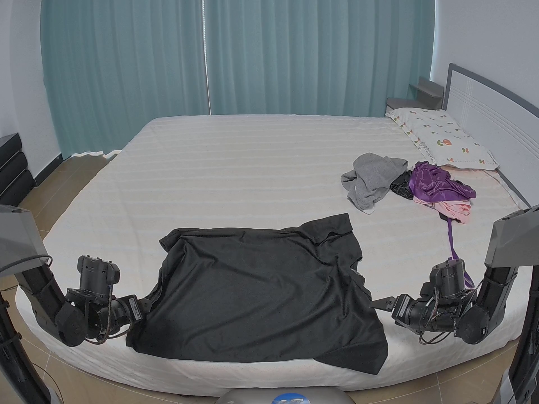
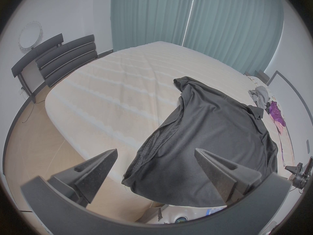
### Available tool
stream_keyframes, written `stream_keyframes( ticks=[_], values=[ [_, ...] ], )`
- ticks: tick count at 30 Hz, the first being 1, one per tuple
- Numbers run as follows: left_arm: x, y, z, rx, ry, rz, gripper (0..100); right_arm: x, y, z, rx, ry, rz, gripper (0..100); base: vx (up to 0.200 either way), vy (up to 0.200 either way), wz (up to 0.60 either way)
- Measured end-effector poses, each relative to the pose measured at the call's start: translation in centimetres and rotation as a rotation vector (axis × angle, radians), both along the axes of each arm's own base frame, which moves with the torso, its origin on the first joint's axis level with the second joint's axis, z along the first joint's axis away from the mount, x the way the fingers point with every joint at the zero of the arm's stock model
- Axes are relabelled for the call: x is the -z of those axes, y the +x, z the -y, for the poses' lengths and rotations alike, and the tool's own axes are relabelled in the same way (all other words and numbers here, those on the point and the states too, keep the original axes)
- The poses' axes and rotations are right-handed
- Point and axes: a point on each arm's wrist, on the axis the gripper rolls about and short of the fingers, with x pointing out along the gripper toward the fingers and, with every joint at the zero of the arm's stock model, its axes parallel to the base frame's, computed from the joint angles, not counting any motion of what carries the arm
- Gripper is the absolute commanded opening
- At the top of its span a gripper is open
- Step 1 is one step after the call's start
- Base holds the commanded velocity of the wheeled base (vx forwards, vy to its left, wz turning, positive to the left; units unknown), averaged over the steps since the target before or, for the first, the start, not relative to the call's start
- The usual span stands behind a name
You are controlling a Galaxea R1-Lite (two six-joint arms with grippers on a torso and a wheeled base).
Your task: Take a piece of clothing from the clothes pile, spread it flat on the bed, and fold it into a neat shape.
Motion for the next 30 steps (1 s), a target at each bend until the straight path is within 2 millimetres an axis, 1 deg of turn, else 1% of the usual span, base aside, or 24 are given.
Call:
stream_keyframes(
  ticks=[6,10,16,30],
  values=[
    [-0.1,0.0,0.5,-0.002,-0.021,0.01,100,-0.1,0.2,0.0,0.002,0.004,0.014,100,0.0,0.0,0.0],
    [-0.3,0.4,1.0,-0.018,-0.051,0.031,100,-0.2,0.4,0.0,0.002,0.008,0.038,100,0.0,0.0,0.0],
    [-0.4,0.8,1.3,-0.018,-0.061,0.044,100,0.0,0.4,0.0,0.005,0.004,0.043,100,0.2,0.0,0.0],
    [-0.5,1.0,1.3,-0.017,-0.088,0.053,100,0.2,0.4,0.0,0.005,0.004,0.041,100,0.0,0.0,0.0]
  ],
)
